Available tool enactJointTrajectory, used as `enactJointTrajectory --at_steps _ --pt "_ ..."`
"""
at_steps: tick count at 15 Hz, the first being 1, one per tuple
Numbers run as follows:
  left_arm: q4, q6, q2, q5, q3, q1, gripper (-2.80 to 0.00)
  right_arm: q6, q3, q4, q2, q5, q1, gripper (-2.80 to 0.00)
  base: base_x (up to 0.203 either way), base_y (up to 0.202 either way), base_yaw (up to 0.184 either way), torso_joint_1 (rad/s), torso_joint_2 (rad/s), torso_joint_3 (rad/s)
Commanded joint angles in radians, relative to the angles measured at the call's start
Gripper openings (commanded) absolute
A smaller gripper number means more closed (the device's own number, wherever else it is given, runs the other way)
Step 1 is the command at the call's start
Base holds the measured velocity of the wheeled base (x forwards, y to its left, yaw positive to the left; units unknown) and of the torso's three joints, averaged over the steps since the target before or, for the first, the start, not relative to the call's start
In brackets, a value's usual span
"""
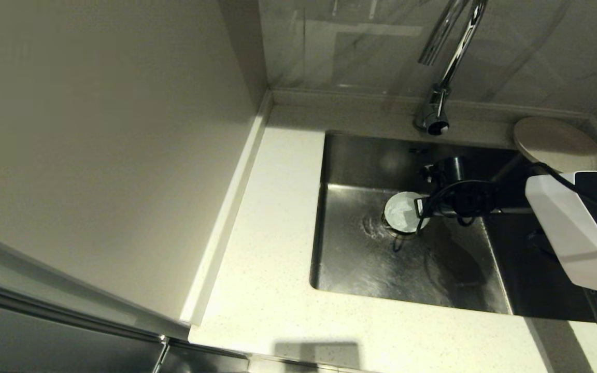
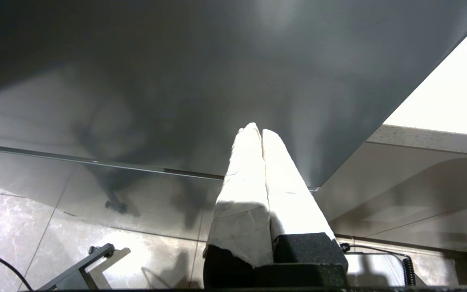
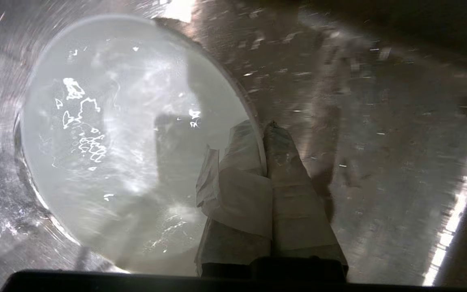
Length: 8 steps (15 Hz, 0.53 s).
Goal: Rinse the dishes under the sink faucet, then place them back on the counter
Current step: Put a bowl back to the table from the sink
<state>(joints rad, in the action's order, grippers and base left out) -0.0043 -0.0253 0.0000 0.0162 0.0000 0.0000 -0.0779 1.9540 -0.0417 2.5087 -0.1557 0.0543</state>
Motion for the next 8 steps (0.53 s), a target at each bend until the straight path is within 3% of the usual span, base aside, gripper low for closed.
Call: enactJointTrajectory --at_steps 1,8 --pt "0.0 -0.001 -0.003 0.001 0.0 0.0 -2.8 -0.001 -0.028 0.002 -0.054 0.001 -0.015 -2.8 0.0 0.0 0.0 0.0 0.0 0.0" --pt "0.0 -0.001 -0.003 0.001 0.0 0.0 -2.8 0.0 -0.145 0.007 -0.169 0.004 -0.064 -2.8 0.0 0.0 0.0 0.0 0.0 0.0"
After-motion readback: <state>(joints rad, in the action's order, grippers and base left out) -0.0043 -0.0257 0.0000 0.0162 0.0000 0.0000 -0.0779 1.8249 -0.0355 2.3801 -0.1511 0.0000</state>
